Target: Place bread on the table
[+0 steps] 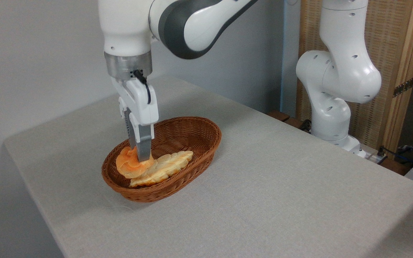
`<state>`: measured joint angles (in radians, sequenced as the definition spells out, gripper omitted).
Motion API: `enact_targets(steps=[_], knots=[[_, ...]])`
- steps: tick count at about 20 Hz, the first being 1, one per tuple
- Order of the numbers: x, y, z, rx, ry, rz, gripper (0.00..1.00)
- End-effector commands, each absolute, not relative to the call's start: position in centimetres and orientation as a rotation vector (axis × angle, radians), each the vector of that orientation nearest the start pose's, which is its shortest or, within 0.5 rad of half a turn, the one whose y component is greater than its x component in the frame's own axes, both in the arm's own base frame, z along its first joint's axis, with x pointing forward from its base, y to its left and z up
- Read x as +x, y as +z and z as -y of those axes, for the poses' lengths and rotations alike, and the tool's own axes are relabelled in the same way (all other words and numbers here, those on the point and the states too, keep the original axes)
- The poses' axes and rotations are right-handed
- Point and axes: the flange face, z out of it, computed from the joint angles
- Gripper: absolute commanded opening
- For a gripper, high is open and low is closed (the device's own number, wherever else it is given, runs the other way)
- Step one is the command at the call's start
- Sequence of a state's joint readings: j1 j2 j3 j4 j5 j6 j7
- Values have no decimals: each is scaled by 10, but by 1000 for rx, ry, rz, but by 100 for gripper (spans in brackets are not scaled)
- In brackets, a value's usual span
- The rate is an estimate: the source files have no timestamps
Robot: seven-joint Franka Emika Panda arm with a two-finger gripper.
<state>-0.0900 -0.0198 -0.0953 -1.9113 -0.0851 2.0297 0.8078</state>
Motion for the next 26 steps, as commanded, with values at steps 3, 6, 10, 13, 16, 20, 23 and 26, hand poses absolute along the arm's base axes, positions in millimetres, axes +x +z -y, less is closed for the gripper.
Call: enact_targets(steps=[3, 6, 10, 13, 16, 20, 23, 26], knots=[[558, 521, 60, -2870, -233, -1324, 51], [564, 510, 25, -2904, -202, -1247, 53], [568, 493, 9, -2926, -154, -1213, 57], [570, 483, 2, -2941, -123, -1197, 90], [571, 481, -6, -2948, -116, -1182, 100], [571, 481, -7, -2948, -119, -1179, 100], [572, 487, -8, -2948, -140, -1170, 100], [573, 503, -11, -2951, -192, -1150, 100]])
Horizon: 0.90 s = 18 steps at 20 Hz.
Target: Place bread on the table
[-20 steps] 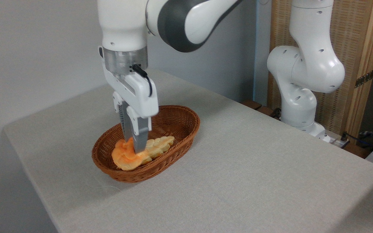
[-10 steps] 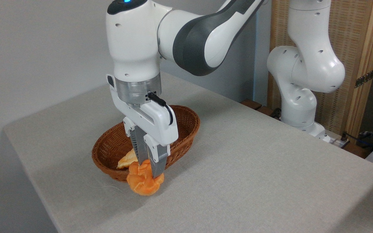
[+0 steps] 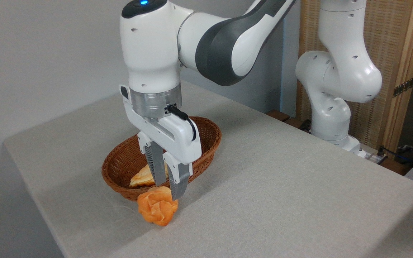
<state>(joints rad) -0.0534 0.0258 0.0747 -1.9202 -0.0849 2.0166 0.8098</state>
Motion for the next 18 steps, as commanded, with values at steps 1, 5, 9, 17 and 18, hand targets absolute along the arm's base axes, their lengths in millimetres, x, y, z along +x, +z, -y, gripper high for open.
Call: enact_targets(steps=[1, 5, 9, 17, 18], knots=[[575, 509, -8, -2946, -210, -1151, 100], [573, 534, 3, -2961, -301, -1158, 100], [567, 551, 27, -2953, -353, -1199, 100], [568, 574, 63, -2978, -409, -1118, 100], [567, 575, 67, -2970, -412, -1132, 100]])
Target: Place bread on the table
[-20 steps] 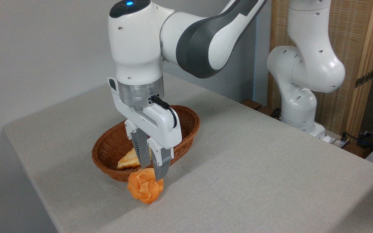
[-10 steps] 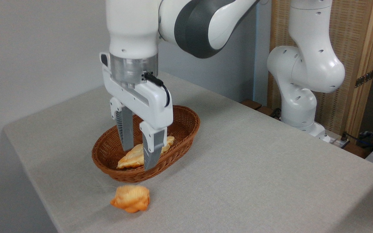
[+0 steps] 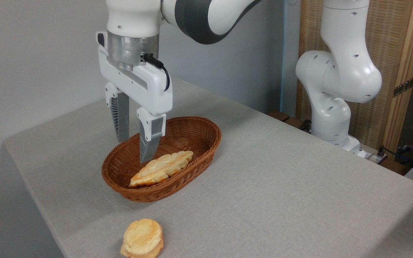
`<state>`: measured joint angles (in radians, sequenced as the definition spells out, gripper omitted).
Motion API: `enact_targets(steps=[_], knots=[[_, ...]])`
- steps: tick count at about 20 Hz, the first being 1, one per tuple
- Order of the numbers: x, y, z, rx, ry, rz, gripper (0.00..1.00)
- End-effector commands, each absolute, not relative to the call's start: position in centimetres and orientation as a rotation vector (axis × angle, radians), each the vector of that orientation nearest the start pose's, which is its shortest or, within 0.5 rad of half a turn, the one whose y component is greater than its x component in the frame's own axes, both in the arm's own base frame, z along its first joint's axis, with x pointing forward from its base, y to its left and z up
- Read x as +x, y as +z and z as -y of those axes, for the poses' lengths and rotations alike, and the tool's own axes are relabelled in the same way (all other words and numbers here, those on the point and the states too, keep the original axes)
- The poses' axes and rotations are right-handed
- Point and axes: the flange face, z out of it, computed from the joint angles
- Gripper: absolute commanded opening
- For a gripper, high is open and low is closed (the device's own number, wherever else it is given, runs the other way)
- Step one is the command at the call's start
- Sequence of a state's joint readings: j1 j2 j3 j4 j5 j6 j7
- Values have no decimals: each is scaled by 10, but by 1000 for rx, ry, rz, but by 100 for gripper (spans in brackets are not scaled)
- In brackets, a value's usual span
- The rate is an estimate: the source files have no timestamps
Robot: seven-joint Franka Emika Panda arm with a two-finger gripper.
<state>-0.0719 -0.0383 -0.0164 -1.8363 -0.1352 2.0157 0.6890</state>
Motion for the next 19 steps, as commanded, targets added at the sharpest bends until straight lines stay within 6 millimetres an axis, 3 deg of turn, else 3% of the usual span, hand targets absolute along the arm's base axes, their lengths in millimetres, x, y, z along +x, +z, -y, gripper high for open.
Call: enact_targets(steps=[1, 19], knots=[[567, 576, 68, -2967, -413, -1135, 100], [553, 573, 55, -2943, -206, -1188, 100]])
